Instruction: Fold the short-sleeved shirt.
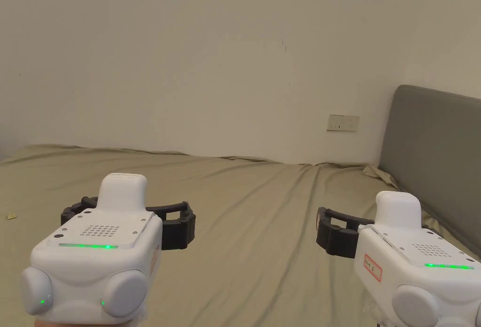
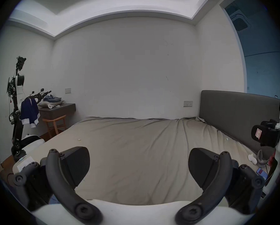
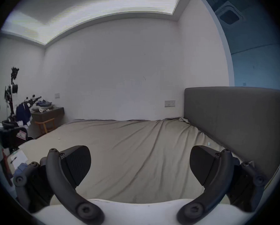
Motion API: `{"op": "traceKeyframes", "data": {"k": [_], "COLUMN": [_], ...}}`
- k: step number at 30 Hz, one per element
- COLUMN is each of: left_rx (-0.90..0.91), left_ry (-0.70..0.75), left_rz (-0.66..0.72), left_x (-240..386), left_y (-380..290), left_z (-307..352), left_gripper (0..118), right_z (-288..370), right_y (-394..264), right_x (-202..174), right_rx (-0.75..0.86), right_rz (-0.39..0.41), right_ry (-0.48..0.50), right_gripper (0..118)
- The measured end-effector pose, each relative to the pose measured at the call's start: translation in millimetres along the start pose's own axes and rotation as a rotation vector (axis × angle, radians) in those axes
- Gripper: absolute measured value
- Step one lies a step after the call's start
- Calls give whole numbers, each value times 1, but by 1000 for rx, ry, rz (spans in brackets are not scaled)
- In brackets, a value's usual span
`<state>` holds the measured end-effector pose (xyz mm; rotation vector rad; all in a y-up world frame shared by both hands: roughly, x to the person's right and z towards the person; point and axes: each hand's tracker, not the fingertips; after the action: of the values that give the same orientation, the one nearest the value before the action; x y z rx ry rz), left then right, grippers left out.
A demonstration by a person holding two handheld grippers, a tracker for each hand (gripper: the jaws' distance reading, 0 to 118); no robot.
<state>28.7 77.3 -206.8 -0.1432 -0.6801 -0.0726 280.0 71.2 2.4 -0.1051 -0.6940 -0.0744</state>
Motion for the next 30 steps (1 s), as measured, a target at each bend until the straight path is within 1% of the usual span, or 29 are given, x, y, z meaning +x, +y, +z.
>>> {"op": "traceKeyframes", "data": {"k": [4, 7, 9, 11, 13, 15, 17, 24, 27, 30], "left_rx": [-7, -6, 2, 6, 1, -6, -10, -19, -24, -30], "left_ry": [26, 25, 21, 19, 21, 21, 20, 22, 15, 17], "left_rz": [-29, -25, -17, -14, -14, -10, -2, 13, 19, 19], "left_x": [1, -1, -2, -3, -4, -6, -7, -8, -8, -8], "left_y": [-1, 0, 0, 0, 0, 0, 1, 1, -1, -2], "left_z": [-2, -1, 0, 0, 0, -1, -2, -1, 0, 0], "left_gripper": [118, 118, 118, 118, 118, 118, 118, 118, 118, 118], "right_z": [0, 0, 0, 0, -1, -2, -4, -1, -3, -8], "right_y": [-2, -2, -3, -4, -4, -1, 1, -2, -4, -8], "right_x": [-1, -1, -1, 4, 4, 3, 0, -7, -10, -7], "right_rx": [16, 19, 17, 21, 23, 10, 0, -18, -47, -77], "right_rz": [-2, -3, -23, -59, -68, -49, -19, 72, 76, 42], "right_ry": [-5, -4, -8, 11, -21, -74, -90, -53, -57, -45], "right_gripper": [118, 118, 118, 118, 118, 118, 118, 118, 118, 118]}}
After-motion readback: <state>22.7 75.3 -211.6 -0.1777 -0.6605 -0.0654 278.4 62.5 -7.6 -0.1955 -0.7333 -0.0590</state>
